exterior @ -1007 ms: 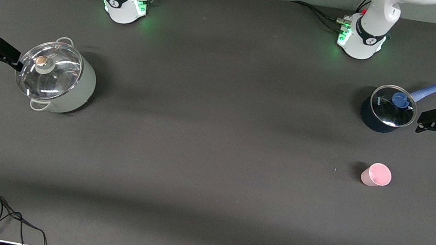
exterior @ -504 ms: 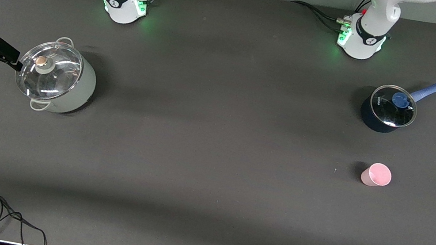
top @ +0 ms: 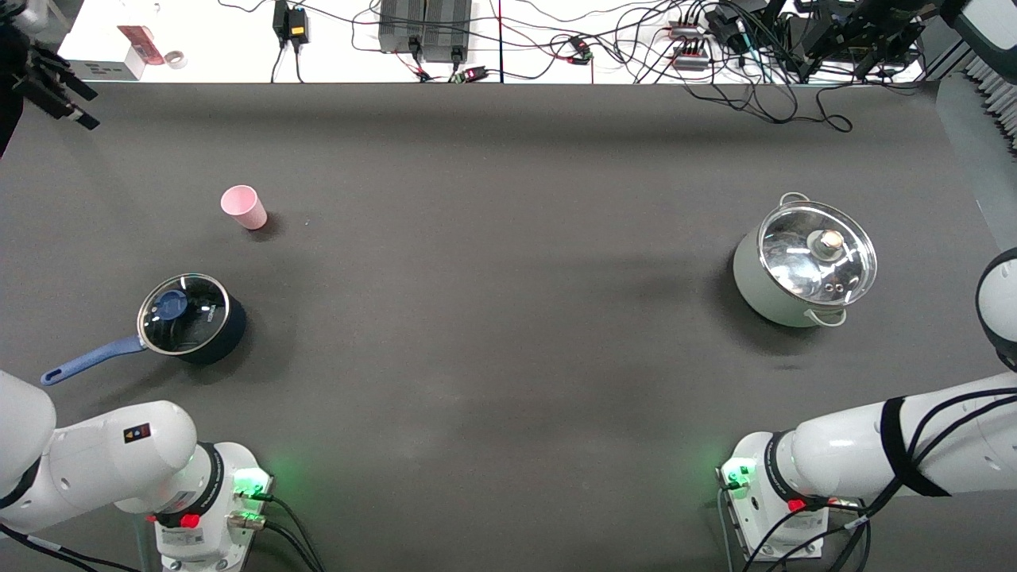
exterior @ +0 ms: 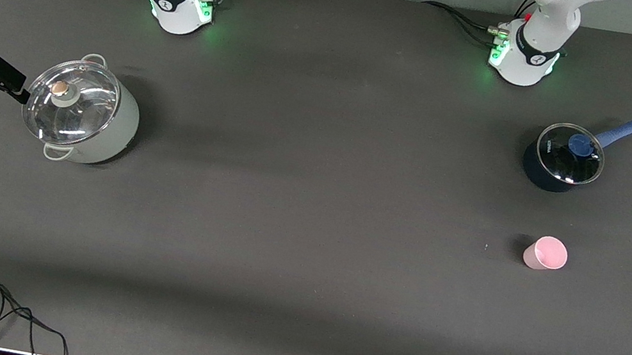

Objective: Transfer pink cup from left to right arm
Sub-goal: 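Lower the left gripper and move it toward the pink cup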

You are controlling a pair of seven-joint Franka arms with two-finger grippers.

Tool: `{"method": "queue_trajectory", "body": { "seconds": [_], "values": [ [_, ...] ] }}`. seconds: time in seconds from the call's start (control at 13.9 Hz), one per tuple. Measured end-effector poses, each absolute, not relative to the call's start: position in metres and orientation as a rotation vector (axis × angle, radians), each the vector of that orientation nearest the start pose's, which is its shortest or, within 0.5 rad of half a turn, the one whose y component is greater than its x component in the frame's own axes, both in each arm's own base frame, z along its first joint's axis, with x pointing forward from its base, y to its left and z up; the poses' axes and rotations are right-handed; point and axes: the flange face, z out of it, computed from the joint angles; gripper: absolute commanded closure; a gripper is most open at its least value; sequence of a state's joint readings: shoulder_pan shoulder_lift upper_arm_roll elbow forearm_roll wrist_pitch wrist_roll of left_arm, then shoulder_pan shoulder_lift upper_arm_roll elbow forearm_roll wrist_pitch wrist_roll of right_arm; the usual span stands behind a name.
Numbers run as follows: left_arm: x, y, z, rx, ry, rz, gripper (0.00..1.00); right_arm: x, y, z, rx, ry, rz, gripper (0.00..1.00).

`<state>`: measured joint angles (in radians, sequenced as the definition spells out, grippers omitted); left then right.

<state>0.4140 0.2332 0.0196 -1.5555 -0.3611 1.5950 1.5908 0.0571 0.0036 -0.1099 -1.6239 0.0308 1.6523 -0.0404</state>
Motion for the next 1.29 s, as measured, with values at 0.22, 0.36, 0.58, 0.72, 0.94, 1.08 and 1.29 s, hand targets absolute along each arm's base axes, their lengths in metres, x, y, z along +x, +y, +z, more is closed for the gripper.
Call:
{"method": "queue_trajectory", "body": {
  "seconds": [0.22, 0.36, 0.58, 0.72, 0.94, 1.08, 1.29],
  "values": [
    [0.572, 0.271, 0.461, -2.923, 1.961, -0.576, 0.01, 0.562, -0.027, 0.605, -3.112, 0.024, -0.044, 0.00],
    [0.570, 0.297, 0.426, -2.903, 2.028, -0.731, 0.01, 0.562, -0.027, 0.606, -3.112, 0.024, -0.044, 0.00],
    [0.562, 0.325, 0.358, -2.882, 2.140, -0.993, 0.01, 0.562, -0.027, 0.606, -3.112, 0.024, -0.044, 0.00],
    [0.558, 0.337, 0.308, -2.877, 2.184, -1.166, 0.01, 0.562, -0.027, 0.606, -3.112, 0.025, -0.045, 0.00],
    [0.556, 0.344, 0.245, -2.811, 2.235, -1.438, 0.01, 0.562, -0.027, 0.606, -3.112, 0.025, -0.046, 0.00],
    [0.558, 0.339, 0.209, -2.760, 2.240, -1.589, 0.01, 0.562, -0.028, 0.606, -3.112, 0.025, -0.047, 0.00],
    [0.559, 0.325, 0.163, -2.694, 2.248, -1.771, 0.01, 0.562, -0.028, 0.606, -3.112, 0.025, -0.048, 0.00]
  ]
}}
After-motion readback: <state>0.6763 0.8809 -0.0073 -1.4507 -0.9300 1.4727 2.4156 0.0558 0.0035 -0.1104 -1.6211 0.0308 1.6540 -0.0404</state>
